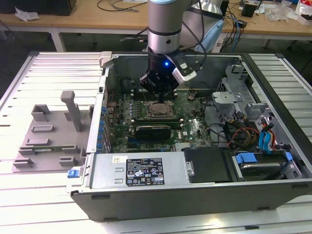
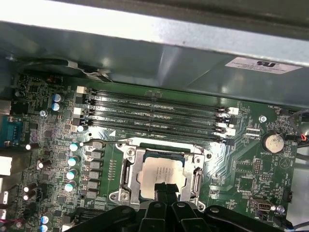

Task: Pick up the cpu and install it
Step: 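Install the first cpu locking lever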

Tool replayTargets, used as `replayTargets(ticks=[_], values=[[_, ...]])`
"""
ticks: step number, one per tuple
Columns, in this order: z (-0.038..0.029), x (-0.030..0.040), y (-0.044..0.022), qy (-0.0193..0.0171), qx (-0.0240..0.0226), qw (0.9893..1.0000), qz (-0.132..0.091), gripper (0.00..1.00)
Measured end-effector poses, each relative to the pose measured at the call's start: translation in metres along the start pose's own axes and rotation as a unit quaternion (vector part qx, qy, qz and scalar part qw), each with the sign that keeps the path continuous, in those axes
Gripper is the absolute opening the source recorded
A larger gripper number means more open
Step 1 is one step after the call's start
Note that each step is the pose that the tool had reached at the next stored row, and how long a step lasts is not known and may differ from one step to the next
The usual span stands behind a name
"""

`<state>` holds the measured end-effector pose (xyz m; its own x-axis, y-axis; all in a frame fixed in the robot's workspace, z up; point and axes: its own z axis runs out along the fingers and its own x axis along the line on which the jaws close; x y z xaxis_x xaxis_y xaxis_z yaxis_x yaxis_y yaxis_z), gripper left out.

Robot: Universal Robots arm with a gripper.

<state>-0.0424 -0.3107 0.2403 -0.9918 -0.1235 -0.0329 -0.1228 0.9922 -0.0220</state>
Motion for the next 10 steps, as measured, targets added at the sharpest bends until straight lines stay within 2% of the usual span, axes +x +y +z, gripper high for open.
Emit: replayTargets(ticks=[6,10], values=[[0.0,0.0,0.0,0.0,0.0,1.0,0.001,0.11],[-0.0001,0.0031,0.0004,0.0,0.0,1.0,0.001,0.11]])
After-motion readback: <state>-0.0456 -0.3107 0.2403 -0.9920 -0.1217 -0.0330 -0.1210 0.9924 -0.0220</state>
